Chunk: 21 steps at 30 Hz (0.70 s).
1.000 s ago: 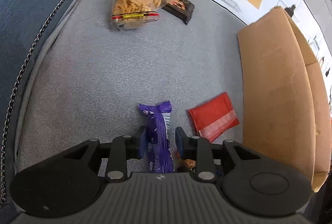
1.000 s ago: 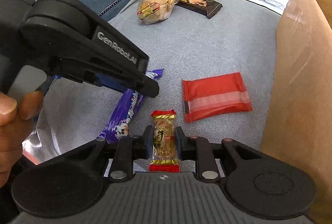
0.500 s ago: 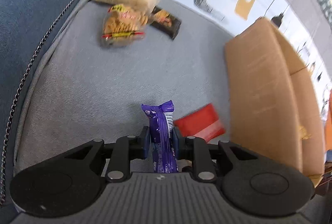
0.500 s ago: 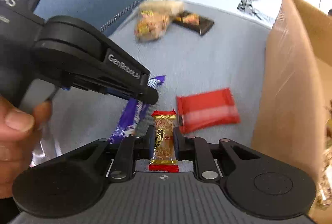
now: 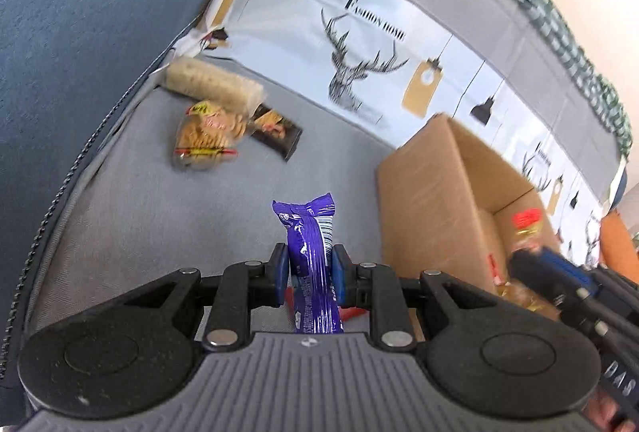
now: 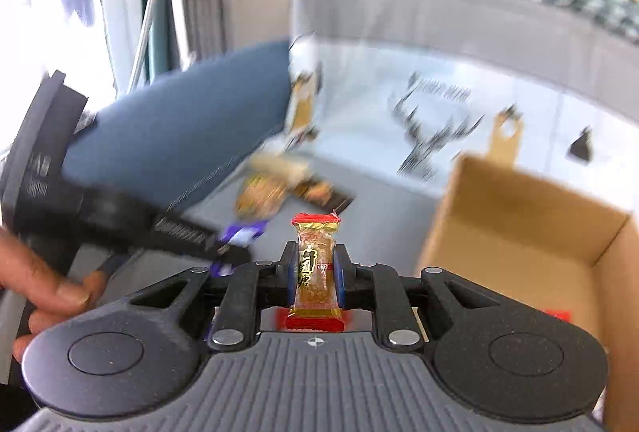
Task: Organize snacks
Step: 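Lift both held snacks and carry them over the cardboard box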
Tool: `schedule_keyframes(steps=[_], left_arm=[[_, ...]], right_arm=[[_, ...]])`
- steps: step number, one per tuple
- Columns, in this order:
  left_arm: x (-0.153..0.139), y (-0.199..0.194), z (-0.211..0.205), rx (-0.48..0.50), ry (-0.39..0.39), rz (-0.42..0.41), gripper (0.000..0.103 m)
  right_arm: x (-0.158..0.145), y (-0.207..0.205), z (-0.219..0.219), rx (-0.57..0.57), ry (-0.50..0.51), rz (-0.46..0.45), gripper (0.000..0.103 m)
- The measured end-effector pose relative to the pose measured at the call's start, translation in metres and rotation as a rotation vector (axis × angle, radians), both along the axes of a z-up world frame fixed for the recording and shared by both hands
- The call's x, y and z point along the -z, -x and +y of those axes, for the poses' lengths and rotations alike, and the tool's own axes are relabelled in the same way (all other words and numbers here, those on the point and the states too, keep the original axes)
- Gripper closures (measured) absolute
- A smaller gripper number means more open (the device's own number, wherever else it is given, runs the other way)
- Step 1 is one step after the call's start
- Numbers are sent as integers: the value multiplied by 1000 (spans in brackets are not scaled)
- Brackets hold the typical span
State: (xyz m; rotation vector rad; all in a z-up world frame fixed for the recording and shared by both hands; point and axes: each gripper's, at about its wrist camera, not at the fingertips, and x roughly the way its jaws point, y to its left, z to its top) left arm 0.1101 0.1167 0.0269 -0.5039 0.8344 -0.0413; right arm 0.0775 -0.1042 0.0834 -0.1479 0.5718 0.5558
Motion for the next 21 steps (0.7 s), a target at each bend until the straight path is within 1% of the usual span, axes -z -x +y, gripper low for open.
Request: schedule_keyframes(steps=[2, 4, 7, 10, 16, 21], left_arm=[[-2, -2, -3, -7, 7, -16, 79], [-4, -6, -8, -10, 8, -36, 79], [-8, -12, -17, -7, 17, -76, 79], [-13, -17, -29, -3, 30, -122, 79], [-21, -26, -51, 10, 40, -211, 79], [-26, -33, -71, 44, 52, -278, 79]], right_arm=[[-5, 1, -15, 26, -3, -55, 84], [-1, 1, -29, 53, -13, -86, 84], [9, -4, -44, 77, -11, -66, 84], [8, -2, -53, 78, -30, -86, 84], [9, -7, -74, 114, -44, -77, 84], [9, -14, -93, 171, -58, -87, 84]])
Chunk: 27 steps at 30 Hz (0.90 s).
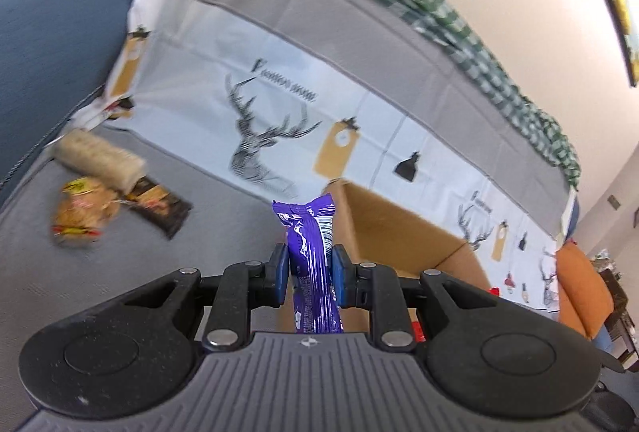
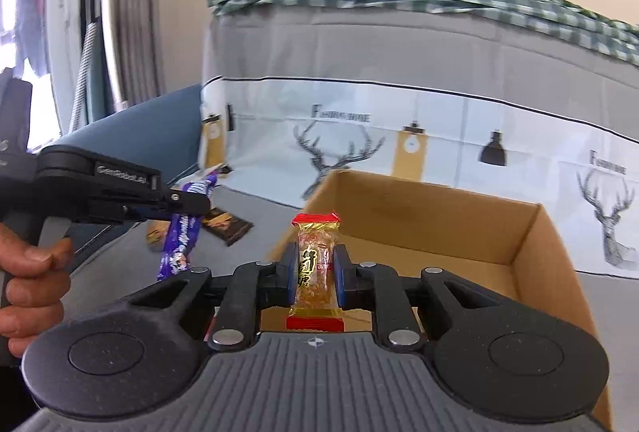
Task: Organize snacks
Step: 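Lift both held snacks and carry them over the cardboard box, then lower both held snacks into the box opening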
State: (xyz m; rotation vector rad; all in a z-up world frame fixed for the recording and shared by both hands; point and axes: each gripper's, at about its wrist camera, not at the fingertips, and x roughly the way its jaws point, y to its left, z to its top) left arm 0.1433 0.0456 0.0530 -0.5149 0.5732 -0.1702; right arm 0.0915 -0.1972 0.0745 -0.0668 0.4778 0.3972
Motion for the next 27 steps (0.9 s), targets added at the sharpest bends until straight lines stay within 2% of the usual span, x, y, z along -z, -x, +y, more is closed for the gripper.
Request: schedule_keyframes(steps=[9, 13, 17, 27], left_arm=[[-8, 1, -45, 118, 15, -118, 79], [-5, -3, -69, 163, -15, -102, 79], [-3, -4, -86, 198, -4, -97, 79], [2, -4, -110, 246, -11, -99, 79]], right_arm=[[1, -11, -51, 199, -47, -12, 84], [4, -15, -68, 270, -41, 2, 84], [9, -17, -78, 309, -37, 17, 84], [11, -17, -75, 321, -18, 17, 84]])
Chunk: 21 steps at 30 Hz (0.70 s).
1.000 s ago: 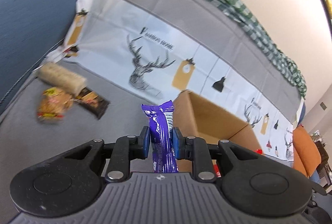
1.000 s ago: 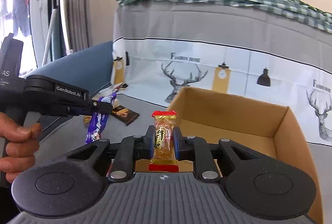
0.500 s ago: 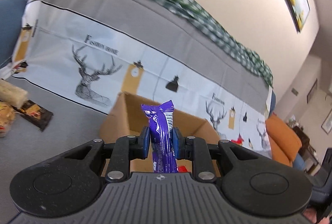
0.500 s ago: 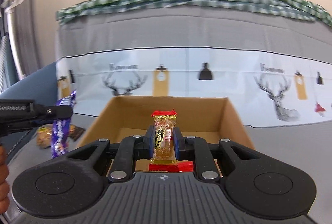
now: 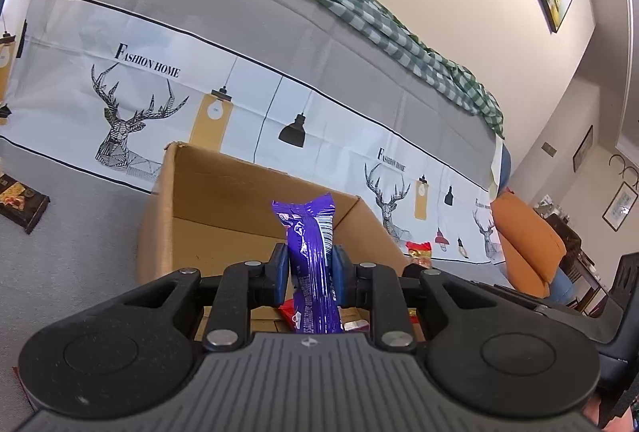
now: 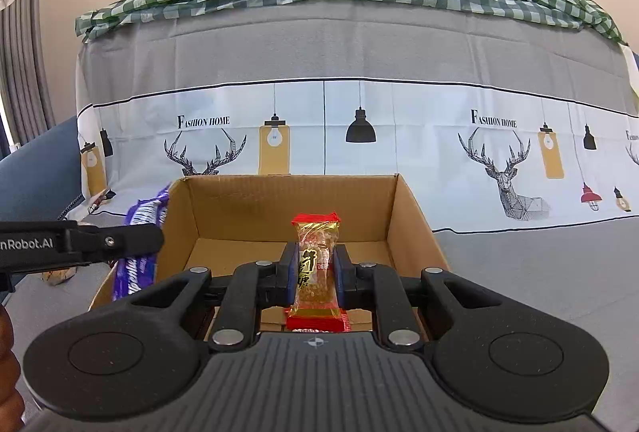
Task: Organize snacks
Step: 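Lower both held snacks into the box opening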
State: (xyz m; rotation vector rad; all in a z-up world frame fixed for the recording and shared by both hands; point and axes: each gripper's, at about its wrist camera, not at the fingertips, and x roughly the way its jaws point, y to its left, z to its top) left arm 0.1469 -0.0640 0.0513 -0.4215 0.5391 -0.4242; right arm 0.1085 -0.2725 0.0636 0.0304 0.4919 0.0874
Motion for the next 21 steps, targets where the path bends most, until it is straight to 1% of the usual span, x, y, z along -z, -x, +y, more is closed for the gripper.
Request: schedule_keyframes(steps=[21], left_arm=[[-1, 0, 0, -2, 9, -3, 79]], right_arm=[[2, -2, 1, -26, 15, 7, 84]])
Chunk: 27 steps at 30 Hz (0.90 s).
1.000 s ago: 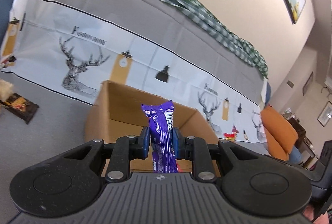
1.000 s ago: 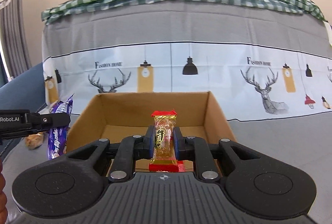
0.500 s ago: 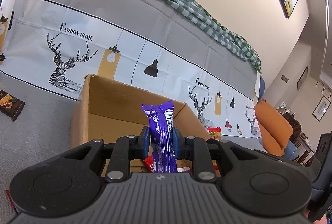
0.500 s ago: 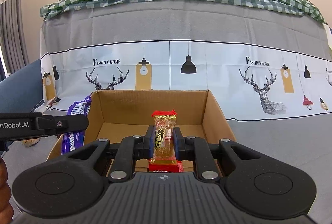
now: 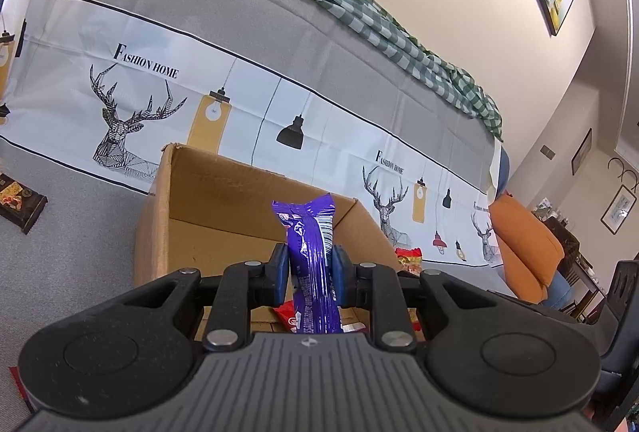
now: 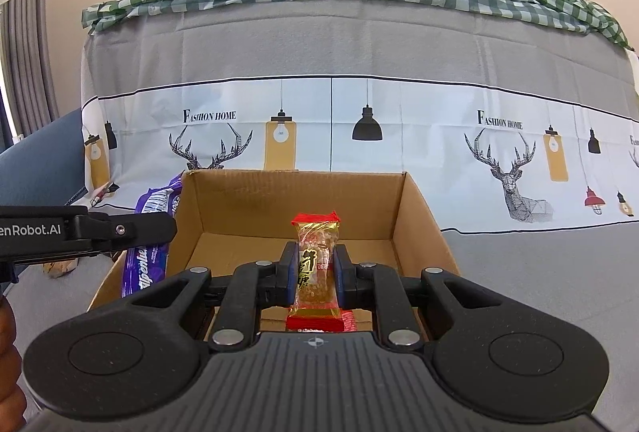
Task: Organize snacks
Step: 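Lower both held snacks into the box opening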
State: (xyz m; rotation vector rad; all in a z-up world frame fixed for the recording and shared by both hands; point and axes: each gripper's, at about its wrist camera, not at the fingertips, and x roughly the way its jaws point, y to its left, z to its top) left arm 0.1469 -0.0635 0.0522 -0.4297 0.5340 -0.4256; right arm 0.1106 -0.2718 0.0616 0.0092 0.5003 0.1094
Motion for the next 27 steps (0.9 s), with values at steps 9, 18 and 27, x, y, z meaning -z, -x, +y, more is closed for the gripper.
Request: schedule_keyframes(steps=[9, 18, 27], left_arm=[[0, 0, 0, 0, 0, 0, 79], [0, 0, -1, 0, 1, -1, 79], [0, 0, -2, 4, 6, -4, 79]], right_arm=[[1, 0, 0, -5, 3, -1, 84], [1, 0, 1, -5, 5, -2, 84], [2, 0, 0, -11, 7, -5, 84]])
